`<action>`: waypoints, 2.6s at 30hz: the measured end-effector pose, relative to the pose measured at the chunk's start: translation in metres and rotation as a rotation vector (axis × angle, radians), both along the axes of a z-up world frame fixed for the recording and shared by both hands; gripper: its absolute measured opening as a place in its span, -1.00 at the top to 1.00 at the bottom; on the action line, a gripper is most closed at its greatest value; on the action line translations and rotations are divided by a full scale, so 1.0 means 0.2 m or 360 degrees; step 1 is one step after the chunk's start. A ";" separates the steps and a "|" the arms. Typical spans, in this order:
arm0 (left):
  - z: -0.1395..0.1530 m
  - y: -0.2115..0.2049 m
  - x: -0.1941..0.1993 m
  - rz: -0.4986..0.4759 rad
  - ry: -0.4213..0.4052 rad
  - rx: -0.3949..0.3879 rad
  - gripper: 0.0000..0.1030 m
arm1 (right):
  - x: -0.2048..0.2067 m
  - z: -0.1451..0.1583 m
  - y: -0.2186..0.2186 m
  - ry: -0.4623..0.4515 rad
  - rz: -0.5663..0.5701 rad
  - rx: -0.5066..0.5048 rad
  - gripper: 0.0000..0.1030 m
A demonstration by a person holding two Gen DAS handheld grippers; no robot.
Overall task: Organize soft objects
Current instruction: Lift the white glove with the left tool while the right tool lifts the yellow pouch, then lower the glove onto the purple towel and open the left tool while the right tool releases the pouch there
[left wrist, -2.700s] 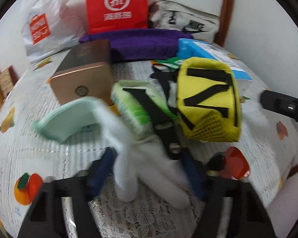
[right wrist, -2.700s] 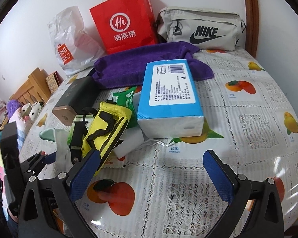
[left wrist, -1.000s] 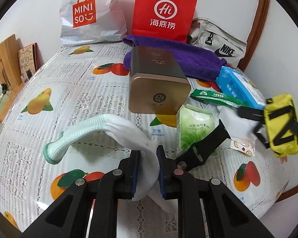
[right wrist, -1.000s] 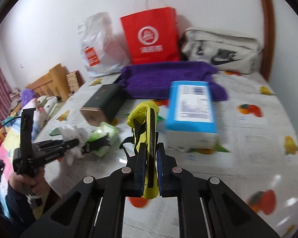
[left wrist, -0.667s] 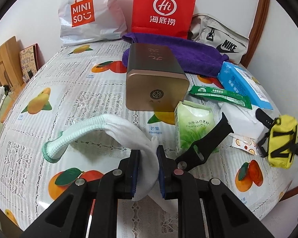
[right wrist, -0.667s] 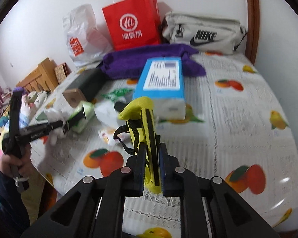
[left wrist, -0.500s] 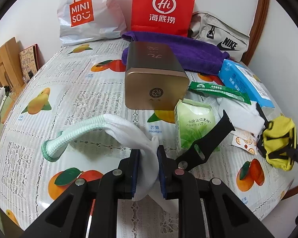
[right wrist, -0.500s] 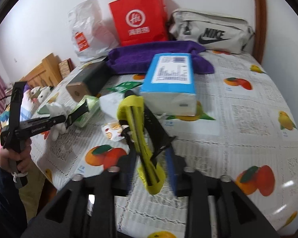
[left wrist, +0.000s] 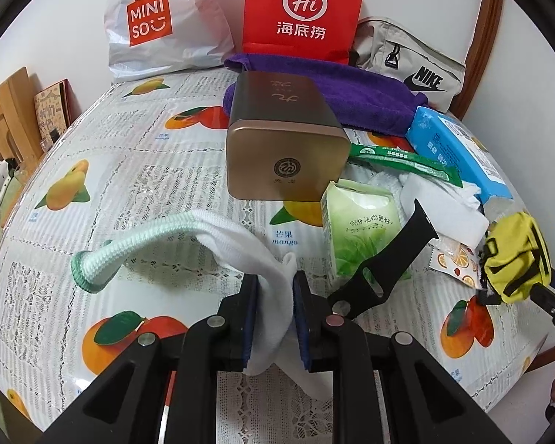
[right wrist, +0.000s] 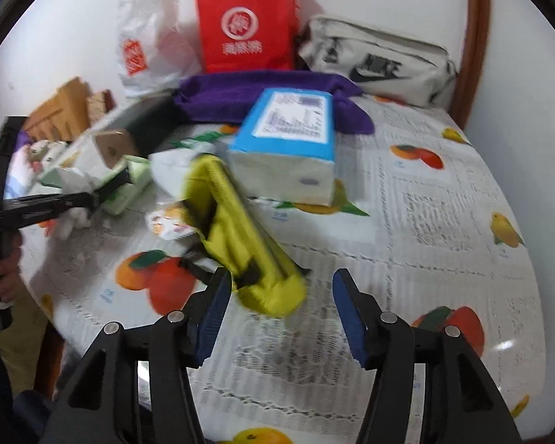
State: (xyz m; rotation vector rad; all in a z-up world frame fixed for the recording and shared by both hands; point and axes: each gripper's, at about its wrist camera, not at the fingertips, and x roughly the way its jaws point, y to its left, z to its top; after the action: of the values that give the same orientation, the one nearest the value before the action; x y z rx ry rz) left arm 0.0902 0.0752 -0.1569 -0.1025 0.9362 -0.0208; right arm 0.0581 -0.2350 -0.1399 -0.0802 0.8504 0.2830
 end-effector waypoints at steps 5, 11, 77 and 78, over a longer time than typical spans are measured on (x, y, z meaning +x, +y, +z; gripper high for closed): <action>0.00 0.00 0.00 -0.0012 -0.0002 0.0006 0.64 | 0.02 0.03 0.10 -0.0099 0.0105 0.0000 -0.10; 0.00 0.02 -0.01 -0.0003 0.0003 -0.0019 0.59 | 0.06 0.04 0.17 -0.0002 0.0294 0.0158 0.42; 0.57 0.01 0.25 -0.0022 -0.0269 0.0061 0.71 | 0.42 0.49 -0.08 -0.0239 0.0032 0.0375 0.85; 0.57 0.00 0.27 -0.0027 -0.0267 0.0058 0.71 | 0.44 0.50 -0.08 -0.0244 0.0029 0.0377 0.85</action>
State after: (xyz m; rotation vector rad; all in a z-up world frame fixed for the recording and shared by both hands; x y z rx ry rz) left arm 0.1446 0.0762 -0.0433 -0.0578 0.7696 -0.0274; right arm 0.1453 -0.2505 -0.0394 0.1104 0.6597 0.3881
